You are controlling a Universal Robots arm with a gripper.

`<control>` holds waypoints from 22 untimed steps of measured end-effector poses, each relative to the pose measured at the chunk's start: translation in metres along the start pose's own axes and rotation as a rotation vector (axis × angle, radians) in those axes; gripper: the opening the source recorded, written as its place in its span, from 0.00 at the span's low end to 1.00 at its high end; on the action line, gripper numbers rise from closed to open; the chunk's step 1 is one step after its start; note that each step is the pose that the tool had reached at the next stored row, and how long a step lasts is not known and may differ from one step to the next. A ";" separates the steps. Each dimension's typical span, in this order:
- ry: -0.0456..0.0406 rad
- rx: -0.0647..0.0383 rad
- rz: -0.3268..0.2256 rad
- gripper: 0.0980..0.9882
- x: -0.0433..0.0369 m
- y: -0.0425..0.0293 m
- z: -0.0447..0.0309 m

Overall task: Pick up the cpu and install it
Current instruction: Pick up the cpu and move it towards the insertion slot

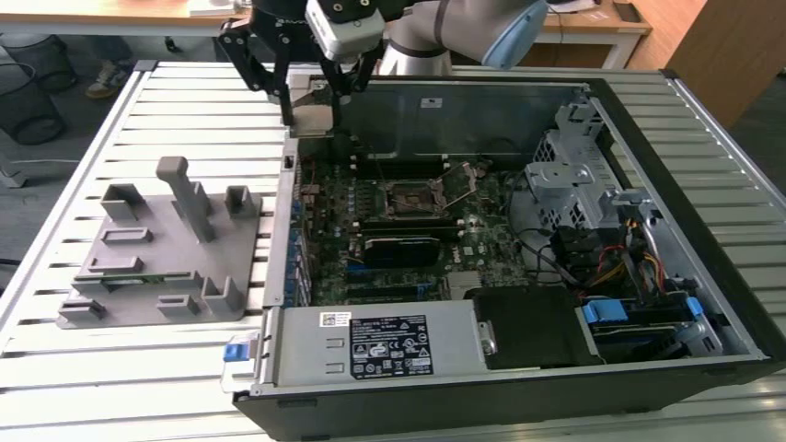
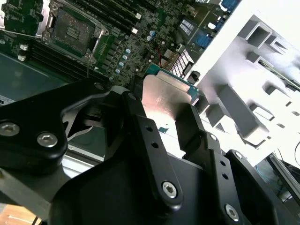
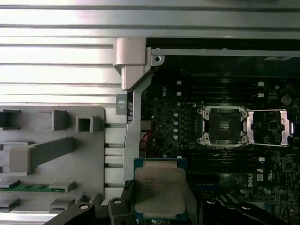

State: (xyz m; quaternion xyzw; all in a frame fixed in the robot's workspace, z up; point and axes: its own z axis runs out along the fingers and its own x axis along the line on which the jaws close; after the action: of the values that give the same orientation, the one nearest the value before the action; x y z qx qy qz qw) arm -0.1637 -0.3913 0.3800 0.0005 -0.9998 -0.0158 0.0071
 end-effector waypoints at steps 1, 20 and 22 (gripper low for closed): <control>0.0000 0.000 0.000 0.48 -0.0014 0.0005 0.0000; 0.0000 0.000 0.000 0.48 -0.0244 0.0126 0.0000; 0.0001 0.000 0.000 0.48 -0.0271 0.0145 0.0000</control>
State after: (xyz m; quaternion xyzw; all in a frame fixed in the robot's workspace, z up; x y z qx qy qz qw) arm -0.1367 -0.3768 0.3800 0.0005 -0.9998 -0.0158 0.0071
